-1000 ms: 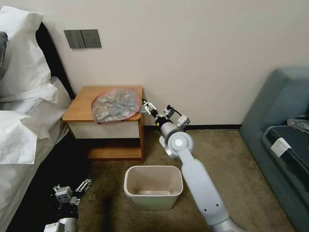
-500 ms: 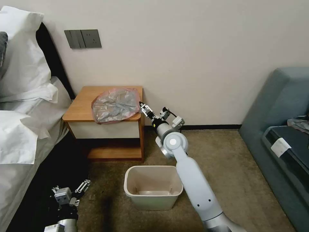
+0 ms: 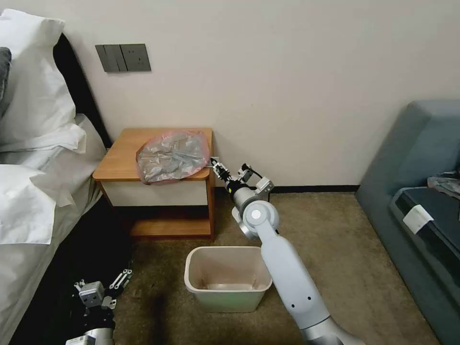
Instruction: Pick up the garbage bag from the table and place it over the trash can.
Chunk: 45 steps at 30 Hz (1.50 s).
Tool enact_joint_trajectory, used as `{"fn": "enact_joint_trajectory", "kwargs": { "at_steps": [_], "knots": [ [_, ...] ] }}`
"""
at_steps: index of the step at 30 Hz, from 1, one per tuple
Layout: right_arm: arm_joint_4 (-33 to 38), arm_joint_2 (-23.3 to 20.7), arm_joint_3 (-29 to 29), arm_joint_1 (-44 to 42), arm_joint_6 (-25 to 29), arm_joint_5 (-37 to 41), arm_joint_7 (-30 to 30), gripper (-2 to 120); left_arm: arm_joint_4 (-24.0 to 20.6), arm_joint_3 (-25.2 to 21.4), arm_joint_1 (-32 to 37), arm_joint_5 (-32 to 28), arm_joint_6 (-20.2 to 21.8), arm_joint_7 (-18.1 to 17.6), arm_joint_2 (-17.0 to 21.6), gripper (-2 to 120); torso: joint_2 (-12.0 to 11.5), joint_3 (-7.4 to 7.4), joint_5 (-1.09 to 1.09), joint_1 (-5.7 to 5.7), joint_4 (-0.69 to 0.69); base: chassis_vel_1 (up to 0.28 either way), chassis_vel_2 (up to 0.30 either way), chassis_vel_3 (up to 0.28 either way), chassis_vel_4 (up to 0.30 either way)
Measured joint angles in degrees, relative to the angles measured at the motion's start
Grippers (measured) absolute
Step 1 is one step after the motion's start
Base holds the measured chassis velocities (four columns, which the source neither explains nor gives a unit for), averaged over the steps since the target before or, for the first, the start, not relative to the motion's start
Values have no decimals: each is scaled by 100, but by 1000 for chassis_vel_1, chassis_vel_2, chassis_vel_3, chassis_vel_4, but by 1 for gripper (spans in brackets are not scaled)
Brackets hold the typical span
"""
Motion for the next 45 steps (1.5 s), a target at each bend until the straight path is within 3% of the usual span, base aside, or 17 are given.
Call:
{"fn": "enact_joint_trajectory", "kwargs": {
  "at_steps": [8,26,45],
  "knots": [
    [-44,-3,-37,-28,22,-72,-99,4,27,20,-1,56,-13,-22,-49,100,0,0,0,0,0,0,0,0,0],
    [279,-7,-138,-169,94,-158,-103,0,17,22,-13,85,-13,-95,-59,99,0,0,0,0,0,0,0,0,0],
    [2533,-353,-779,-1456,335,-92,601,0,130,-41,-106,-110,-16,-193,-6,99,0,0,1,0,0,0,0,0,0]
  ]
}}
